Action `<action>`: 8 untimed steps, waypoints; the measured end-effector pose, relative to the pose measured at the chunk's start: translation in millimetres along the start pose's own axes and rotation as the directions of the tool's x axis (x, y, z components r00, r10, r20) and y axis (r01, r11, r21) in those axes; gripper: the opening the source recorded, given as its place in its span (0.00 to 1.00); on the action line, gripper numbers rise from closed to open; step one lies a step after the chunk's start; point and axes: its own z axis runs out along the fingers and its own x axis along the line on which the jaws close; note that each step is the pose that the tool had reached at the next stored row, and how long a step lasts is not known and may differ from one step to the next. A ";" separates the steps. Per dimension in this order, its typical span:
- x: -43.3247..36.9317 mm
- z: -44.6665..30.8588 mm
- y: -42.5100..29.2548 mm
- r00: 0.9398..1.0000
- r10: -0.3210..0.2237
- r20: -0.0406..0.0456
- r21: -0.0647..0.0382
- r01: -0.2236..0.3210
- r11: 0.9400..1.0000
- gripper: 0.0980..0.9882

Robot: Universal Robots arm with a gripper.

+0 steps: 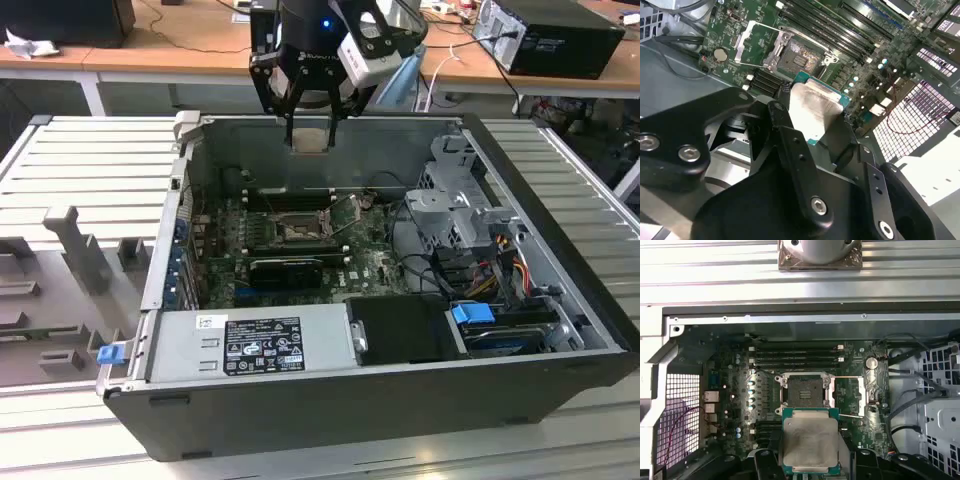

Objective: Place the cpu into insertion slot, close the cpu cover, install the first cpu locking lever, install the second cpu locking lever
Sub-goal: 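Place the cpu into insertion slot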

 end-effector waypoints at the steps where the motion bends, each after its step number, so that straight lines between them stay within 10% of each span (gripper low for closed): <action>1: 0.0 0.0 0.0 1.000 0.008 0.001 0.000 -0.008 1.000 0.48; 8: 0.0 0.0 0.0 0.999 0.046 0.004 -0.001 -0.046 0.999 0.48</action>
